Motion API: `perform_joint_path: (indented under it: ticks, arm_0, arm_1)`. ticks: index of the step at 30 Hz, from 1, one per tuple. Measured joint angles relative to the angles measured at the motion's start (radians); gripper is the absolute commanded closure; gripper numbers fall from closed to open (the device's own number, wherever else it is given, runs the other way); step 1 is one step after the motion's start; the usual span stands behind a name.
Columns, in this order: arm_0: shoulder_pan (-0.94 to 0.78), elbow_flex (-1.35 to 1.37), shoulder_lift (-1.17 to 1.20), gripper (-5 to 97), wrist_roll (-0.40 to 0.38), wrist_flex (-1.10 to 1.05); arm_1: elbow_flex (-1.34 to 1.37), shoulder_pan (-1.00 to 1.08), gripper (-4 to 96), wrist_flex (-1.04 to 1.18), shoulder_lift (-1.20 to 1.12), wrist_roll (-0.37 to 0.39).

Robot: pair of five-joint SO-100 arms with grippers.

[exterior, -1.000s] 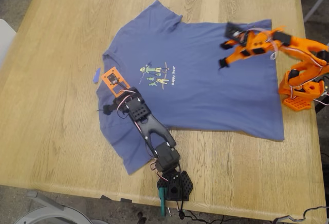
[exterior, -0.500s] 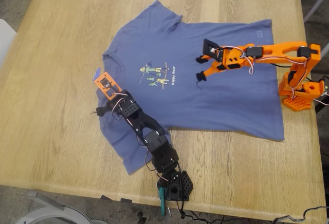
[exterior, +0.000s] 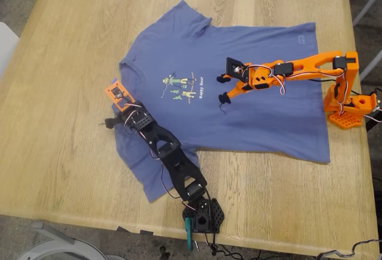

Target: Fold a T-shirt

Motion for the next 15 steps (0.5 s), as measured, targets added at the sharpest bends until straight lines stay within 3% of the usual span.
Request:
perform_joint_path:
  ticks: [15]
  arm_0:
    - [-0.052,-0.225,-0.152,88,0.018,0.209]
  arm_1:
    - [0.181,-0.049,59.5,0.253,0.196,0.046]
